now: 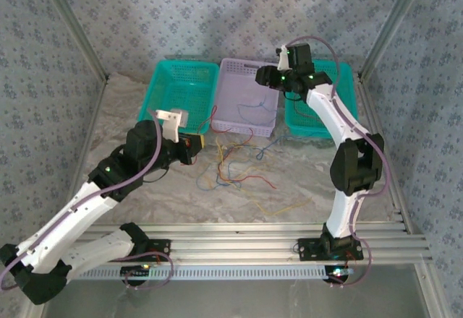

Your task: Untangle the cables

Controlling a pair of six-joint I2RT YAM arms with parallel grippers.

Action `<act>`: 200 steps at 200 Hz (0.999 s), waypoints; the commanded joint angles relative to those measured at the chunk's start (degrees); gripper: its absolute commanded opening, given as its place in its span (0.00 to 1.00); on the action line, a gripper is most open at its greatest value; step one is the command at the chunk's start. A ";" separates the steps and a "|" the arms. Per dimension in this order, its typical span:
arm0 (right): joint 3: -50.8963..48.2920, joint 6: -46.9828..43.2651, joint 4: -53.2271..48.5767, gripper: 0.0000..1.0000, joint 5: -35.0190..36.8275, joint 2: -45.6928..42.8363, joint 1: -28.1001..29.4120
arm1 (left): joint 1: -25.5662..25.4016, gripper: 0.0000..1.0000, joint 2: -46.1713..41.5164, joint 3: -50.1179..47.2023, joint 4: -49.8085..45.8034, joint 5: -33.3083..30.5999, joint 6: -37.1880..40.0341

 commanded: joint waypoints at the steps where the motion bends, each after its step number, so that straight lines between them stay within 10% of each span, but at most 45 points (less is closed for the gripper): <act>1: -3.30 1.43 0.54 0.52 -0.28 -5.88 -0.15 | -0.43 0.00 0.73 2.42 1.83 -0.36 0.25; 98: -30.92 -0.65 7.51 0.64 21.38 -47.64 -0.38 | -1.26 0.00 25.04 23.42 10.85 5.50 5.90; 200: -41.75 1.17 -3.32 1.00 32.35 -69.90 -1.47 | -5.73 0.00 68.85 76.39 -1.39 10.34 12.02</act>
